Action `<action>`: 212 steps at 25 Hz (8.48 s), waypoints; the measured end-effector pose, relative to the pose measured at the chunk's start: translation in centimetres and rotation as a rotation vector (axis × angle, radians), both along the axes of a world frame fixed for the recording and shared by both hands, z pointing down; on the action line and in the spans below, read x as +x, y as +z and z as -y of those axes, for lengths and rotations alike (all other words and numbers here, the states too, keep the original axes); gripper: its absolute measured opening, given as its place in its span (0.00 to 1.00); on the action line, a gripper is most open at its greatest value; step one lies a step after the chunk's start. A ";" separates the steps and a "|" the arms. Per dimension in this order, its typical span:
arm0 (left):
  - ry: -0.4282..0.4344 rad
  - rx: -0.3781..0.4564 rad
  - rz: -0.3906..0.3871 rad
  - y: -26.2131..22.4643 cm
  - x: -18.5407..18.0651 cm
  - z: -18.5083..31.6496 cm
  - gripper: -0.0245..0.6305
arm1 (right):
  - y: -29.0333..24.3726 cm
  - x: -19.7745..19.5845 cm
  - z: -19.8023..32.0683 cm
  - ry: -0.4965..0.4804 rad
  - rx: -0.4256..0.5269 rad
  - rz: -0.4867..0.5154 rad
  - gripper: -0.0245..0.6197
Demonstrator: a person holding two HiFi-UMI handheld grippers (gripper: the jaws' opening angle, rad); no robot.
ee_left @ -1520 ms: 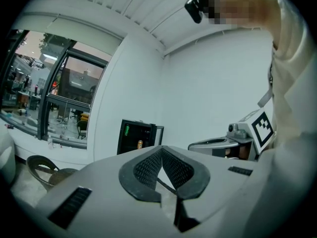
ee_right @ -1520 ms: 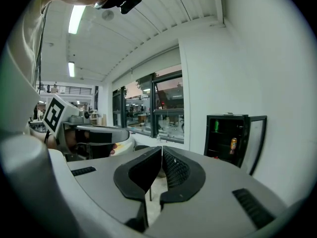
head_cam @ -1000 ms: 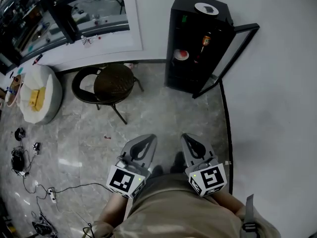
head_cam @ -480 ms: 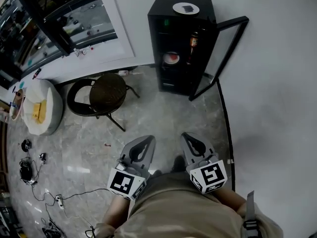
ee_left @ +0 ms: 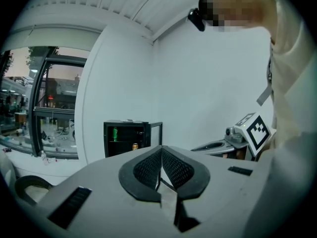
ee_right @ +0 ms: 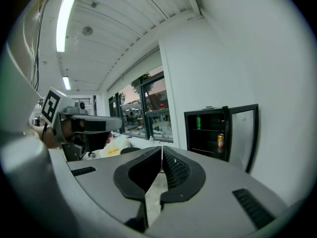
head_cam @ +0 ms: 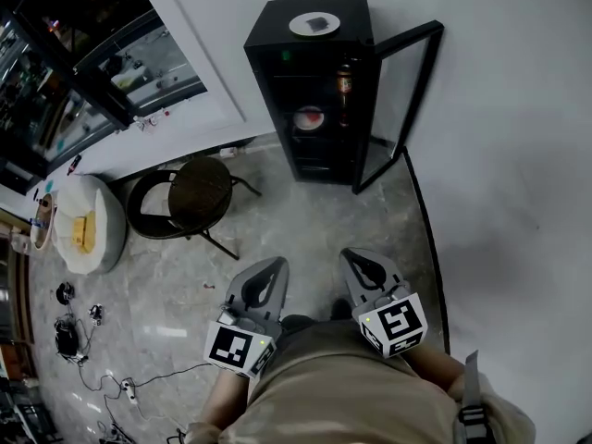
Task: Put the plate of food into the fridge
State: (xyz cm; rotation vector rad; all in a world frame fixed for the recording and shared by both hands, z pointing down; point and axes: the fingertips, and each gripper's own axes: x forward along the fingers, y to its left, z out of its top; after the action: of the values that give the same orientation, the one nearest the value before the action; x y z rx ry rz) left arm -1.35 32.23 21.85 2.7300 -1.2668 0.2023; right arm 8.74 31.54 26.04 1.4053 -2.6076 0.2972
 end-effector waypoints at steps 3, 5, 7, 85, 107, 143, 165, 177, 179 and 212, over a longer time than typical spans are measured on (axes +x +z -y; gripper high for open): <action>-0.004 -0.011 0.006 0.0 0.3 0.4 0.05 | 0.0 0.4 0.3 -0.010 -0.002 0.004 0.07; 0.001 -0.021 -0.014 0.0 0.5 0.7 0.05 | 0.2 0.7 0.5 -0.011 -0.004 0.004 0.07; 0.010 -0.026 -0.021 0.2 0.8 1.1 0.05 | 0.4 1.0 0.7 -0.009 -0.008 0.006 0.07; 0.126 -0.113 -0.086 4.5 -6.0 26.9 0.06 | -0.5 -0.8 31.9 0.021 -0.066 -0.357 0.07; 0.119 -0.046 -0.027 2.4 -2.5 33.8 0.05 | -3.4 1.4 39.9 -0.007 0.035 -0.426 0.08; 0.116 -0.130 -0.029 5.5 -2.2 34.0 0.05 | -3.0 2.9 52.5 -0.294 0.012 -1.032 0.37; 0.167 -0.114 -0.008 4.6 -0.3 35.3 0.06 | -0.2 3.3 54.6 -0.297 0.050 -1.170 0.37; 0.172 -0.131 -0.014 4.7 -0.7 34.4 0.06 | -0.9 3.0 53.9 -0.278 0.069 -1.066 0.36; 0.178 -0.122 -0.008 4.5 -0.6 34.2 0.06 | -0.9 2.9 53.7 -0.279 0.069 -1.059 0.36; 0.202 -0.133 -0.013 4.8 0.4 33.8 0.05 | -2.2 3.8 53.3 -0.186 0.185 -1.044 0.15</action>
State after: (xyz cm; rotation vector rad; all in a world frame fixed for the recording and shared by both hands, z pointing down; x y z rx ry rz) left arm -0.99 -1.61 26.67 2.7359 -0.9362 0.2773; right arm 12.55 -21.71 23.83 0.9385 -1.8590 -0.5694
